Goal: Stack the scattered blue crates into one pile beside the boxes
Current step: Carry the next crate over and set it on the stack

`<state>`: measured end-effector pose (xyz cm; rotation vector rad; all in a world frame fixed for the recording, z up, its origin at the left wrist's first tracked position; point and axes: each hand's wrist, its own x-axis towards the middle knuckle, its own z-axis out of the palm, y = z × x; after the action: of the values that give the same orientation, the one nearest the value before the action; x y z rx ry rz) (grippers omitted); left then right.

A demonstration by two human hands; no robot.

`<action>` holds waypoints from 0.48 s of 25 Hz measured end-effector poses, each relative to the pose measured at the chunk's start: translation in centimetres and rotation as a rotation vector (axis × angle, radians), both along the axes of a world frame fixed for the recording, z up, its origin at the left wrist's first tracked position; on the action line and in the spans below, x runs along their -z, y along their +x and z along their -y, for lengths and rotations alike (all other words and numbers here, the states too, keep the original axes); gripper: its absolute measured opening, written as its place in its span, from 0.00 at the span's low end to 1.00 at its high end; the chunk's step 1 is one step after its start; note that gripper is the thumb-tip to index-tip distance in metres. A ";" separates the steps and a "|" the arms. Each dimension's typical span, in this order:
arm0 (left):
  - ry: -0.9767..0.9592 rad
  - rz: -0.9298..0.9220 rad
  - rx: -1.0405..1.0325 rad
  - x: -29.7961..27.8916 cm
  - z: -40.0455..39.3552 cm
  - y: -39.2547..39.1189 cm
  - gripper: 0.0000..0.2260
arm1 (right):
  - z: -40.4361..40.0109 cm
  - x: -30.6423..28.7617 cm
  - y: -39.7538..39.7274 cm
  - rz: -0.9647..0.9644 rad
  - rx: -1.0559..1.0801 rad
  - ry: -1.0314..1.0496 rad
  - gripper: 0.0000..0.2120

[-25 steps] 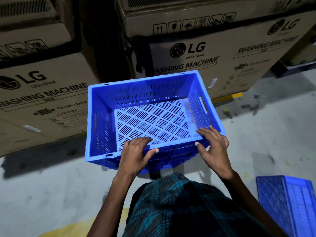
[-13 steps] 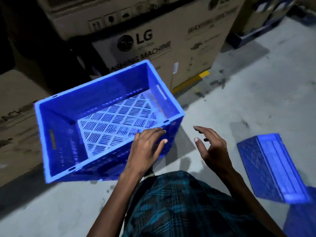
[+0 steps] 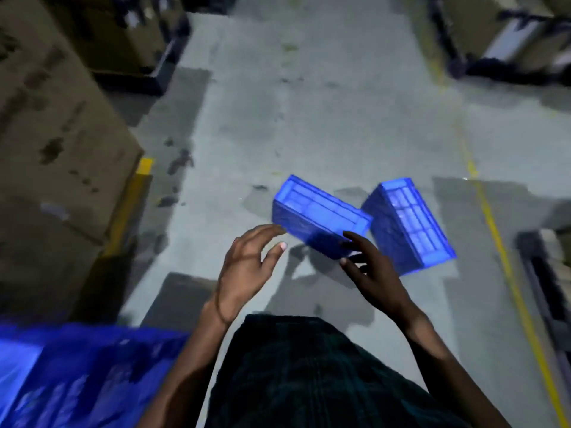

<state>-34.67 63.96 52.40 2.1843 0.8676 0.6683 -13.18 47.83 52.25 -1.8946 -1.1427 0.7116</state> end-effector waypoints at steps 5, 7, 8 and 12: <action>-0.104 0.014 0.325 -0.1 0.1 14.3 0.10 | 3.7 0.1 8.9 -0.068 0.342 -0.012 0.21; -0.110 0.028 0.408 0.4 -0.6 19.1 0.10 | 3.9 0.1 12.4 -0.095 0.448 0.011 0.20; -0.136 0.014 0.442 0.5 -0.9 21.1 0.10 | 3.9 0.2 13.9 -0.102 0.484 0.013 0.20; -0.251 -0.102 0.555 1.1 -2.8 31.2 0.11 | 4.6 1.4 21.2 -0.272 0.714 0.008 0.20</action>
<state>-3.49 66.71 51.34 2.1006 0.3350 0.1656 7.98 43.23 50.81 -1.9400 -0.2538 0.5253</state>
